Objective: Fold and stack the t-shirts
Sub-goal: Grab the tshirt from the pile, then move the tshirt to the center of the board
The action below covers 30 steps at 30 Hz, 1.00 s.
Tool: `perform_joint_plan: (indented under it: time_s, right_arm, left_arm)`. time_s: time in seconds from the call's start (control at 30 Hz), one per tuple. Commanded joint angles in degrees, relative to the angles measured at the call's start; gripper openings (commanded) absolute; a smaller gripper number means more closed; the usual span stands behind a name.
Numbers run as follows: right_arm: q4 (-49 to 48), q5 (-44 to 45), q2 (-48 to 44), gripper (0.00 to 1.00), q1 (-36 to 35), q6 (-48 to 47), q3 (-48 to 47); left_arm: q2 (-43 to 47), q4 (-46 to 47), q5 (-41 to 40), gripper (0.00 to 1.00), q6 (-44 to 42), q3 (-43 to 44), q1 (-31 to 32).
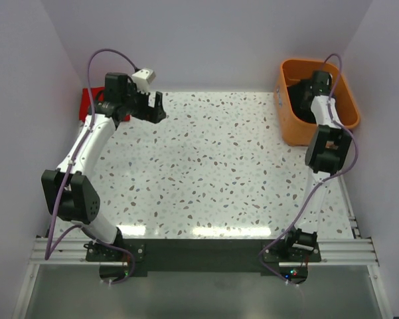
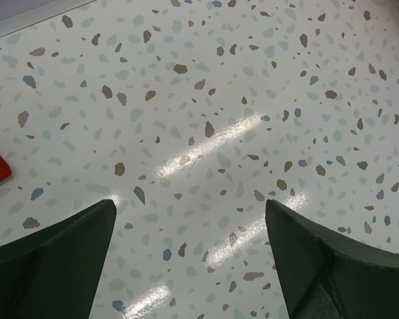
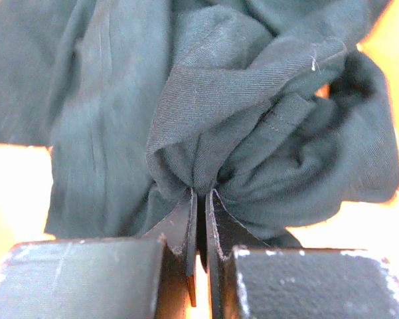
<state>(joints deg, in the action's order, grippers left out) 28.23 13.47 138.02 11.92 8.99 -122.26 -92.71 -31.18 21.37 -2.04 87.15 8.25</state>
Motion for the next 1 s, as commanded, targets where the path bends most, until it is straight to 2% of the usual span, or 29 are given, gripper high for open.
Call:
perform_joint_plan:
  time_s: [0.0,0.2,0.43,0.57,0.73,0.87,0.97]
  right_arm:
    - [-8.2,-6.6,-16.4,0.0,-0.1,0.0,7.5]
    - [-15.8,-9.7,-32.3,0.0,-0.1,0.0,20.5]
    - [-20.3,-13.4,-41.5,0.0,-0.1,2.5,23.6]
    - [-22.1,-17.3,-44.5,0.0,-0.1,4.0,20.0]
    - [-23.7,-25.3,-45.3,0.0,-0.2,6.0,10.2]
    - [-24.4,-32.7,-44.7,0.0,-1.4,8.0,1.3]
    - [-26.0,-35.1,-44.4,0.0,-3.0,9.8,-2.6]
  left_arm:
    - [1.4,0.4,3.9,1.0,1.6,1.6,-0.3]
    - [6.0,2.1,5.8,1.0,4.2,-2.7,-0.4]
    - [9.1,2.3,6.0,1.0,4.4,-4.5,-0.4]
    - [11.1,2.5,4.5,1.0,4.6,-6.0,-0.4]
    - [12.8,2.7,3.2,1.0,5.8,-6.6,-1.5]
    - [13.4,3.7,6.3,1.0,8.6,-6.9,-3.4]
    - [14.3,4.5,6.9,1.0,9.0,-7.3,-4.2]
